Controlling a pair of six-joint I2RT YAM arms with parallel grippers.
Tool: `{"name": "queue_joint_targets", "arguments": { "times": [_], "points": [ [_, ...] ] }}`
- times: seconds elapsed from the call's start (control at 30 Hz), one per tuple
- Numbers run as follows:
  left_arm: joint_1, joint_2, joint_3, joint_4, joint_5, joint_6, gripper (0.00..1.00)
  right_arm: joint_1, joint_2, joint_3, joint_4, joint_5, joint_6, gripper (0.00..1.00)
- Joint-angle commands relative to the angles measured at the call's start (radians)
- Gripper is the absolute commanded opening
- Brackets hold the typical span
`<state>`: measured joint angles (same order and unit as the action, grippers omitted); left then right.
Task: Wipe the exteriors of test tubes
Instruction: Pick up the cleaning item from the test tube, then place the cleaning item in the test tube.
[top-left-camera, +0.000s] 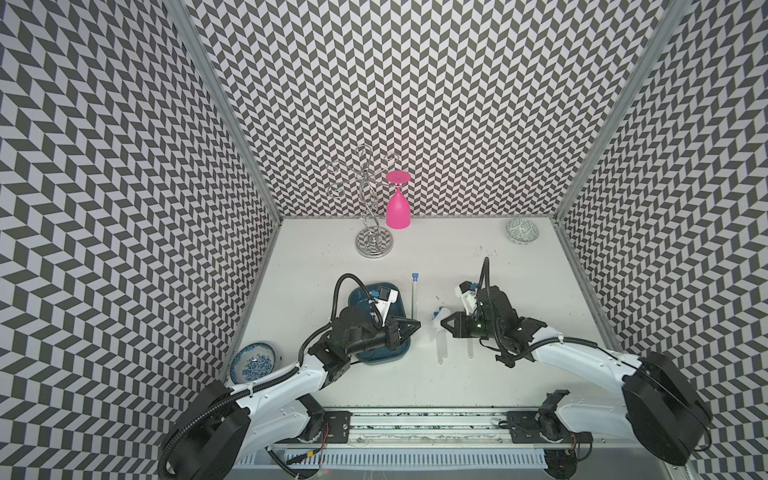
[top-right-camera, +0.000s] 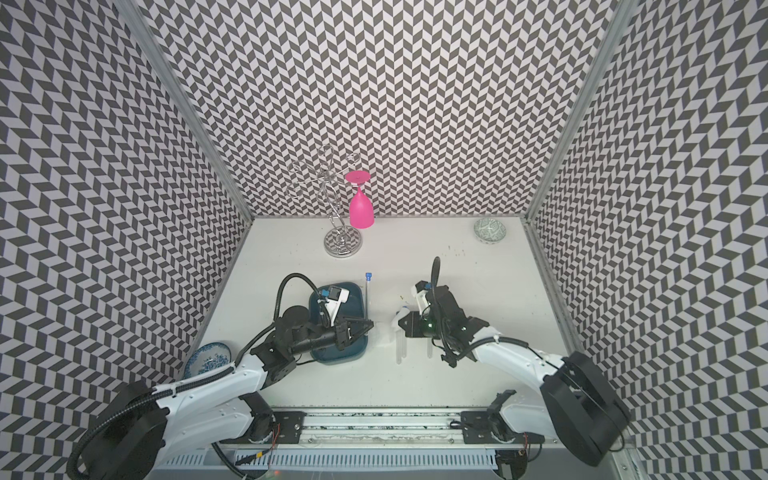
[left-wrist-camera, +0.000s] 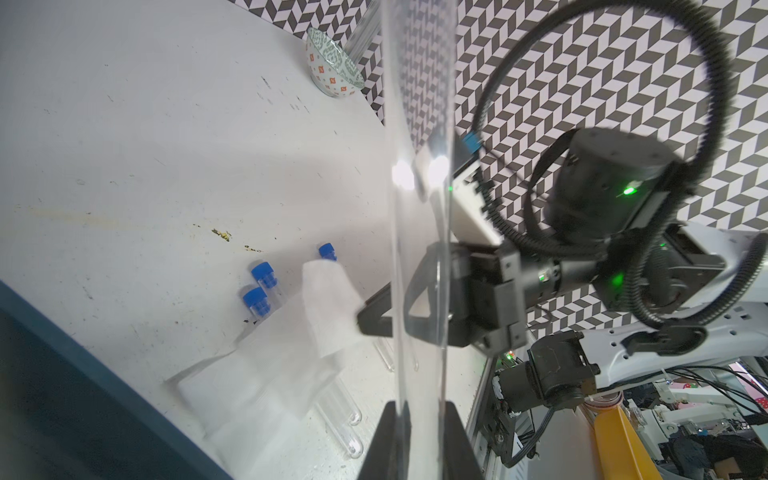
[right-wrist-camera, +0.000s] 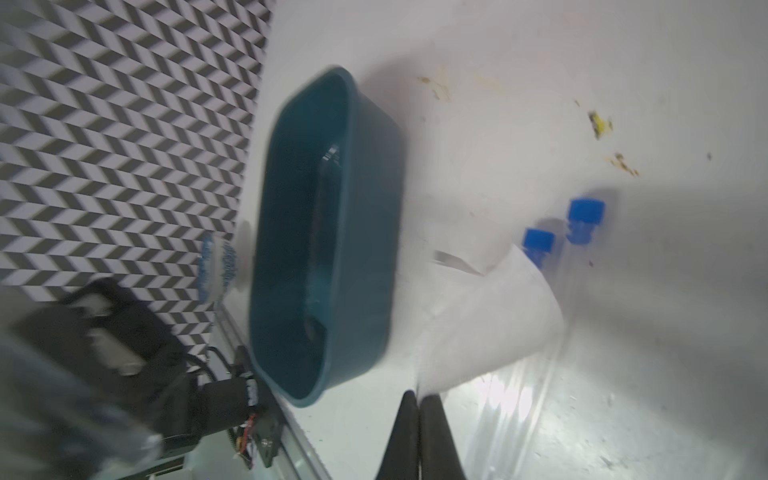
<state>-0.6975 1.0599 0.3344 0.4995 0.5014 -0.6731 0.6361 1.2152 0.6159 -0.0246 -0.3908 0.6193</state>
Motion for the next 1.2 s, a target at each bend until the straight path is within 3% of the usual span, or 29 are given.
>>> {"name": "queue_joint_targets", "arguments": {
  "times": [0.0, 0.33, 0.57, 0.8, 1.17],
  "points": [
    [0.005, 0.003, 0.001, 0.012, -0.007, 0.009, 0.07, -0.003, -0.077, 0.107, 0.021, -0.052, -0.022, 0.00],
    [0.005, 0.037, 0.017, 0.033, 0.010, 0.006, 0.07, 0.069, 0.019, 0.337, 0.068, -0.226, -0.067, 0.00],
    [0.004, 0.042, 0.031, 0.032, 0.021, 0.006, 0.07, 0.131, 0.157, 0.384, -0.005, -0.147, -0.120, 0.00],
    [0.004, 0.038, 0.020, 0.040, 0.011, 0.001, 0.07, 0.145, 0.204, 0.395, -0.076, -0.082, -0.146, 0.00],
    [0.005, 0.037, 0.024, 0.044, 0.009, -0.009, 0.07, 0.188, 0.264, 0.491, -0.195, 0.036, -0.191, 0.16]
  ]
}}
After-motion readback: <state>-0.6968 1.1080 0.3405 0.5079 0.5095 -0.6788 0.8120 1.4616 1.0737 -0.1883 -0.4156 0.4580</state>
